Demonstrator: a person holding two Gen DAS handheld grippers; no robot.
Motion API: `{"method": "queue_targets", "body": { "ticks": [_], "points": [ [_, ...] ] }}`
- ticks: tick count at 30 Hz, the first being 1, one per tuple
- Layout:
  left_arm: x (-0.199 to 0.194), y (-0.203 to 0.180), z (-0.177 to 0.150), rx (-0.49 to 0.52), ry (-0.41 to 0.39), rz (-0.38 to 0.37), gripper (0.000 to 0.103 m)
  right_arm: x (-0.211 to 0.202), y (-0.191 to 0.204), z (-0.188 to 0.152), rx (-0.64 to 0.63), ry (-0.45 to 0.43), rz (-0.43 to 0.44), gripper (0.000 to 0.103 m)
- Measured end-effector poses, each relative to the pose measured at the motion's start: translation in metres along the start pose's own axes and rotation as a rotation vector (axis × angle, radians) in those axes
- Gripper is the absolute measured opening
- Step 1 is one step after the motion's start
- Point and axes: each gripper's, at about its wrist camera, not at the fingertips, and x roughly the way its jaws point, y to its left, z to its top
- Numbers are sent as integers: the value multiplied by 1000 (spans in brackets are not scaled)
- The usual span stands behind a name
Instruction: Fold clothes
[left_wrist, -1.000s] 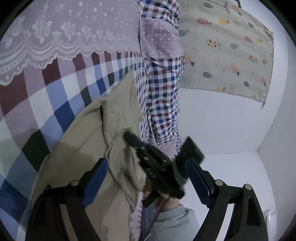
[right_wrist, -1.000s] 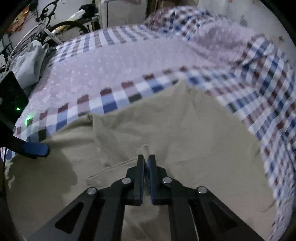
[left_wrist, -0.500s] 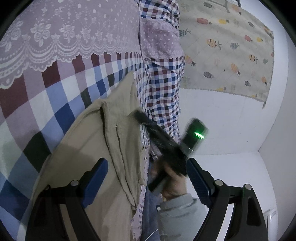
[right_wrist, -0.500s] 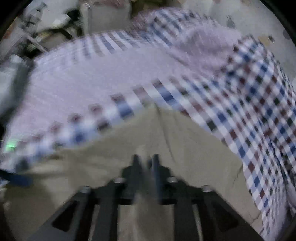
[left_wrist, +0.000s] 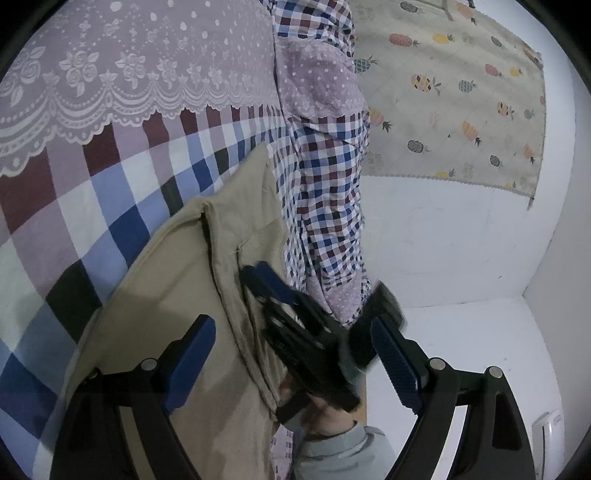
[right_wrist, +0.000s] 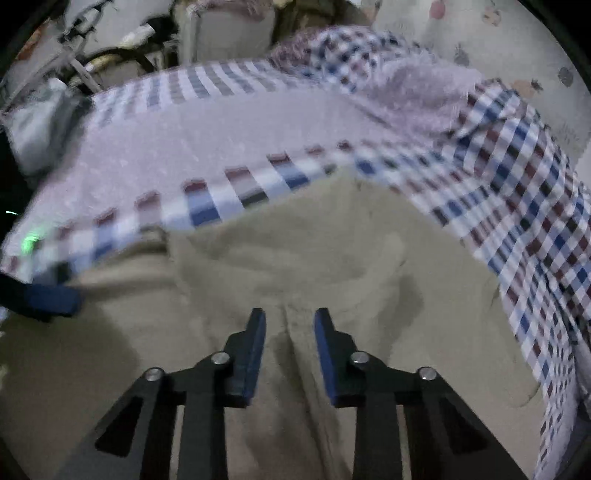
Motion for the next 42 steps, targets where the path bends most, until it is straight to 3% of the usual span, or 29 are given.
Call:
{"method": "queue_targets", "body": {
  "ticks": [2,4,6,10,13,15,18,19,22,24,27,30,32,38,40,42],
  "points": [
    [1,0,0,0,1,3,89,17,-3,-2,26,32,-8,21],
    [1,1,1,-3,1,3,89,14,-5,-3,41,30,-6,2],
    [1,2,1,-6,1,1,89,-7,1,1,26,-25,1,3],
    [0,3,0,-2,0,2,89,-17,13,2,-5,-26,82,6],
    [0,2,-1,6,-1,7,89,0,19,-8,-18,61,107,7],
    [0,2,0,5,1,7,89,-17,15,-16,8,6,166,15],
    [0,3,0,7,4,0,89,-71,-14,-33,74,-135,305,47],
    [-1,3,-1,10,3,-2,89,-89,-37,-46,114,-172,290,58],
    [0,1,-4,33,3,2,89,-131,-116,-91,246,-244,186,66],
    [1,-1,-6,56,1,10,89,-151,-193,-148,439,-165,-35,66],
    [3,-3,-8,82,2,25,89,-161,-283,-221,703,-59,-225,66],
    [4,-4,-9,98,0,34,89,-169,-343,-280,921,2,-307,56],
    [5,-4,-10,110,-1,41,89,-167,-358,-299,998,7,-284,51],
    [8,-4,-11,132,3,57,89,-123,-359,-295,975,110,-260,43],
    [8,-3,-10,124,5,51,89,-111,-357,-290,959,166,-292,0],
    [6,-1,-8,109,5,39,89,-116,-350,-276,924,170,-364,0]
  ]
}}
